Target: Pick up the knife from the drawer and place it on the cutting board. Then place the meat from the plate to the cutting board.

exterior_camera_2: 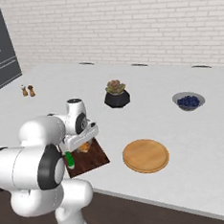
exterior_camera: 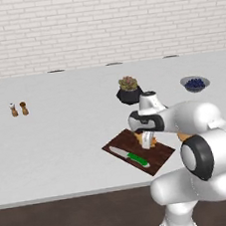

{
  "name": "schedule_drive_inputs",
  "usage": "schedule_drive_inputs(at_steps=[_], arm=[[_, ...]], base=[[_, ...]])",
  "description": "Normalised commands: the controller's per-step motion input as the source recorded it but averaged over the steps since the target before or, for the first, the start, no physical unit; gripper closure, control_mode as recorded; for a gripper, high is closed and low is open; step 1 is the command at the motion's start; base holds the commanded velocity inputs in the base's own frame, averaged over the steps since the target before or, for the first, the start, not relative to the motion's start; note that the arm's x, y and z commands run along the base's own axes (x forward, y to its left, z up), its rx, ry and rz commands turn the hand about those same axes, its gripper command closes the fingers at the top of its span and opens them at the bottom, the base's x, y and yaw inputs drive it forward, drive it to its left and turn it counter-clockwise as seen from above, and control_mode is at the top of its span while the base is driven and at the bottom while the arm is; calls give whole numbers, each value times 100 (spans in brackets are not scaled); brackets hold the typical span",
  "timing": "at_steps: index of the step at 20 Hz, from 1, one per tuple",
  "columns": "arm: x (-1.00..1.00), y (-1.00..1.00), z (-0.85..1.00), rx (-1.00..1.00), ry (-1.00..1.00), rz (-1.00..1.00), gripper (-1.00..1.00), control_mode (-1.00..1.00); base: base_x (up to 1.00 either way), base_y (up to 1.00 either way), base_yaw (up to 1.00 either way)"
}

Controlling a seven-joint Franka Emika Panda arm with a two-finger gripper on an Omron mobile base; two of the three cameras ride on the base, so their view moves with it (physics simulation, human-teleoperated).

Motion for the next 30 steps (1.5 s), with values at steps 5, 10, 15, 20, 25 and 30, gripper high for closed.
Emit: schedule_drive_inputs(at_steps=[5, 10, 15, 20, 25, 30], arm=[[8, 7, -14, 1, 0, 0, -100, -100], [4, 1, 0, 0, 0, 0, -100, -100], [1, 0, 0, 0, 0, 0, -100, -100], [0, 0, 12, 0, 0, 0, -100, -100], [0, 0, 43, 0, 2, -1, -100, -100], [-21, 1, 70, 0, 2, -3, -100, -100]], base=[[0, 0, 0], [0, 0, 0], [0, 0, 0], [0, 0, 0], [0, 0, 0], [0, 0, 0]])
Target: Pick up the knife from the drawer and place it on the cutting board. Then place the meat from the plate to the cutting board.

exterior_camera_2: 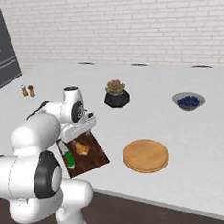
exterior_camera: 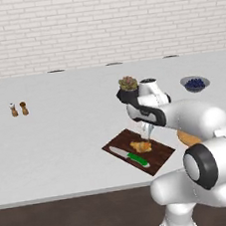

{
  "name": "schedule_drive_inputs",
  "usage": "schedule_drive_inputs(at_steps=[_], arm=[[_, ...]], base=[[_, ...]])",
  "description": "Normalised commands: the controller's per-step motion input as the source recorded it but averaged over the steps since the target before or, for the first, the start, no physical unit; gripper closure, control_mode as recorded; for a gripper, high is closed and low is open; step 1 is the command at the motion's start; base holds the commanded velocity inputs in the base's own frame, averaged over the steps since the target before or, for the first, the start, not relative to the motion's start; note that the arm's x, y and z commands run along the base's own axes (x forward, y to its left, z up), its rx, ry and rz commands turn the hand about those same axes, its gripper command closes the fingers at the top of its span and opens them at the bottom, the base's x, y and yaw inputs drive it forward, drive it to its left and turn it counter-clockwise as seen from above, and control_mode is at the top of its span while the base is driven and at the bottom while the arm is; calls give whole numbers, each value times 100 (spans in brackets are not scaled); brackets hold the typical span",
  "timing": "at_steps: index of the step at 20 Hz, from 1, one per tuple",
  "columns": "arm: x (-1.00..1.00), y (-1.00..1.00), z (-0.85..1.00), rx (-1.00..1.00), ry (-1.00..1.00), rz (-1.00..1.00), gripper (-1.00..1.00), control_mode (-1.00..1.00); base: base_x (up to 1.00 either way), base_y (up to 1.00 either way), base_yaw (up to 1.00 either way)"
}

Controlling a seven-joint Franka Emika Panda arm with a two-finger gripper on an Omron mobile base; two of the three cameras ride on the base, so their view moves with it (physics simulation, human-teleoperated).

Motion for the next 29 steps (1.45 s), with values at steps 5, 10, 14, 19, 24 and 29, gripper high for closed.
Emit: schedule_drive_inputs(at_steps=[5, 10, 14, 19, 24, 29], arm=[[-50, 22, 54, 0, 0, -5, -100, -100], [-69, 38, 51, 0, -4, -1, -100, -100], [-75, 78, 37, -3, -8, -4, -100, -100], [-83, 83, 38, -8, -8, -5, -100, -100], [-95, 96, 18, -17, -11, -6, -100, -100], [-50, 97, -23, -23, 2, -5, -100, -100]], base=[[0, 0, 0], [0, 0, 0], [0, 0, 0], [0, 0, 0], [0, 0, 0], [0, 0, 0]])
